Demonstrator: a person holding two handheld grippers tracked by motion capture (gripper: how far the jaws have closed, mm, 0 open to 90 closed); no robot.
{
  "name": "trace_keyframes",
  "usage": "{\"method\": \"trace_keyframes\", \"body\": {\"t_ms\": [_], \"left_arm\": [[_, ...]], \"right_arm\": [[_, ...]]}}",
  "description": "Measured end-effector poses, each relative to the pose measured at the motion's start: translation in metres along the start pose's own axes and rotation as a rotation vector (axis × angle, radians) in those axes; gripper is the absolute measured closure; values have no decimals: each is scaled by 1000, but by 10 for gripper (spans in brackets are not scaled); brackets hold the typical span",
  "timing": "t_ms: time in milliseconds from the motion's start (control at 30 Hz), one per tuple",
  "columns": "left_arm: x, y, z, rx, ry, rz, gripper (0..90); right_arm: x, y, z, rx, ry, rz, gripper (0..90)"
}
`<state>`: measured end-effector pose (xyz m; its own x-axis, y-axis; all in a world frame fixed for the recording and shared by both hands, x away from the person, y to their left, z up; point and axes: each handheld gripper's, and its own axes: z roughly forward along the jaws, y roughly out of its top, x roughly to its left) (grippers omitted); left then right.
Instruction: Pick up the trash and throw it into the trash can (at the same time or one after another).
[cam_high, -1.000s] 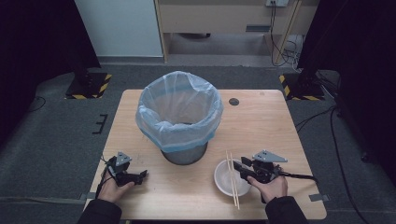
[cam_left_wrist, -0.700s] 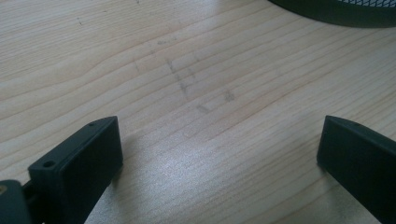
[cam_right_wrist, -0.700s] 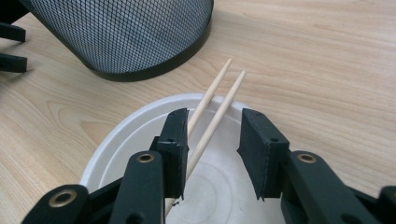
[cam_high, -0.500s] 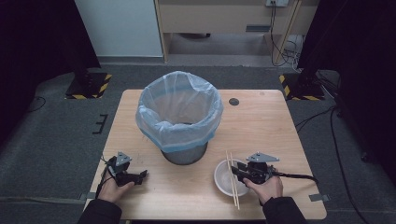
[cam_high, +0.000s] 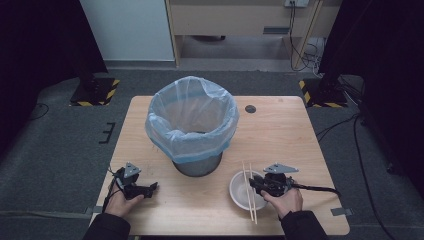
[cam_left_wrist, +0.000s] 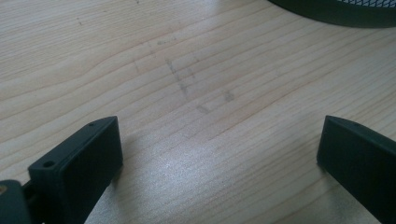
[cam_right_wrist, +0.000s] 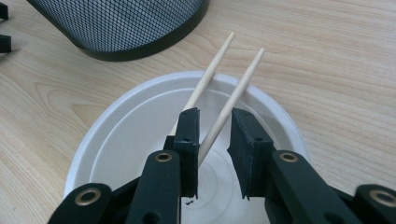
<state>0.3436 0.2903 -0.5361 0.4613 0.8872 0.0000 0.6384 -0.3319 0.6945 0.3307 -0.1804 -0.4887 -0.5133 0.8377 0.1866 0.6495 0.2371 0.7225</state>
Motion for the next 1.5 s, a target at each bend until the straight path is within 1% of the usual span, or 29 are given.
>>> {"method": "trace_keyframes", "body": {"t_ms": [67,200,400,467,533,800,833,933,1033,1300,1500], "left_arm": [[0,0,0,0,0,0,0],[0,0,0,0,0,0,0],[0,0,0,0,1,0,0],[0,0,0,-1,0,0,0],[0,0,0,0,0,0,0],[0,0,0,0,-1,0,0],[0,0,0,0,-1,0,0],[0,0,0,0,-1,0,0],[0,0,0,-1,0,1,0],[0,0,0,-1,-1,1,0],[0,0,1,-1,-1,1,0]], "right_arm": [[0,0,0,4,-3,8,734],[-1,-1,1,29,-4,24,740],[-2,-1,0,48,-7,40,807],[-3,-1,1,56,-8,37,843],[-3,-2,1,71,-10,38,854],[-4,0,-2,65,-12,39,856],[-5,1,-2,57,-13,36,856],[-6,3,-6,33,-5,51,856],[-8,6,-10,2,-3,55,856],[-14,15,-22,-93,4,77,856],[-15,21,-28,-155,21,64,839]]}}
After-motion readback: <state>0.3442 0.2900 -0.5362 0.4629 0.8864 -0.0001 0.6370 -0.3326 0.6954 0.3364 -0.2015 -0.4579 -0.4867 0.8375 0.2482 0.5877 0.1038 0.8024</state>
